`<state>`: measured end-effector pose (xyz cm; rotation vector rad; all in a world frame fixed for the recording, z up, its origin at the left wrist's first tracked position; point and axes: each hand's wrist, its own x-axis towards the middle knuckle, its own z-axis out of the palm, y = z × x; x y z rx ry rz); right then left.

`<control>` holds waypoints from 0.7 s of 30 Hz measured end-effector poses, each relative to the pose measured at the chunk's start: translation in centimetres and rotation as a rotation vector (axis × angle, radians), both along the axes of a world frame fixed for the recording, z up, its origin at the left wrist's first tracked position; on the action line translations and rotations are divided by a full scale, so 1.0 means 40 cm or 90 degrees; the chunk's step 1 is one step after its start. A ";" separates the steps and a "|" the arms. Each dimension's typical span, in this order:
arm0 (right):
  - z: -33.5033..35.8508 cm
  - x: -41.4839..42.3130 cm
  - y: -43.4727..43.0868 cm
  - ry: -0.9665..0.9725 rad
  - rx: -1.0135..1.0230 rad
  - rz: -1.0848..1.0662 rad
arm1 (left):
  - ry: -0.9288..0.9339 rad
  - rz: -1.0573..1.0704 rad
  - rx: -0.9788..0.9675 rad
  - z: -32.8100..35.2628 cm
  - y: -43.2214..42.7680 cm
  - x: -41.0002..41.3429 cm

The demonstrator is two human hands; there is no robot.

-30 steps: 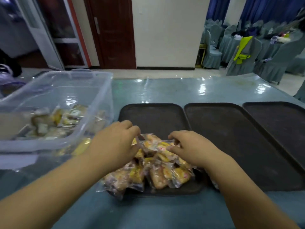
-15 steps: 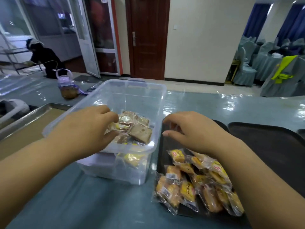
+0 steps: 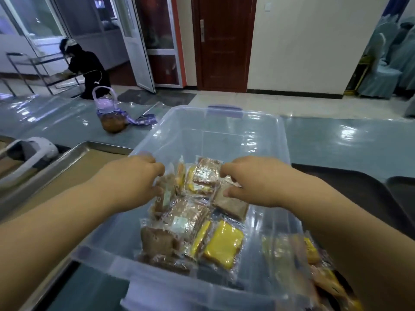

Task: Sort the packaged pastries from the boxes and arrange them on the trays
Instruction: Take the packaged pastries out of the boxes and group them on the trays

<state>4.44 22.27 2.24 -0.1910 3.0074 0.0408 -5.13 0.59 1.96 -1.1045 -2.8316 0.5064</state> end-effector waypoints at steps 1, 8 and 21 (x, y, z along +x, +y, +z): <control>-0.007 -0.028 0.001 -0.019 0.011 -0.003 | -0.008 0.003 -0.006 -0.018 0.010 -0.030; -0.047 -0.157 -0.026 -0.098 0.056 0.013 | -0.084 0.017 -0.103 -0.112 0.059 -0.167; -0.101 -0.181 -0.021 -0.219 0.006 -0.103 | -0.184 0.055 -0.021 -0.103 0.084 -0.159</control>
